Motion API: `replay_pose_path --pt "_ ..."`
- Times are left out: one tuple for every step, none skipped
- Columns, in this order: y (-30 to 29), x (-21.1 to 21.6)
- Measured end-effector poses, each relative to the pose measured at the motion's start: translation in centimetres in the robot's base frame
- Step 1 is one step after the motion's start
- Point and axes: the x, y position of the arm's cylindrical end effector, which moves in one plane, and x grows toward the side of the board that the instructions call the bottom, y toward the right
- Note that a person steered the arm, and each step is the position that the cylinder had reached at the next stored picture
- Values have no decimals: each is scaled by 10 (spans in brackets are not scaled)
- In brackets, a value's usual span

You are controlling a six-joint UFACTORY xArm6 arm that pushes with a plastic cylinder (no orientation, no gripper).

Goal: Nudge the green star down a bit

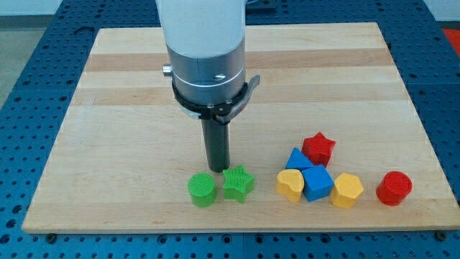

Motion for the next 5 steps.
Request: replay_pose_path --pt "10 -18" --pt "11 -19" --pt "23 -16" --pt "23 -16" --pt "23 7"
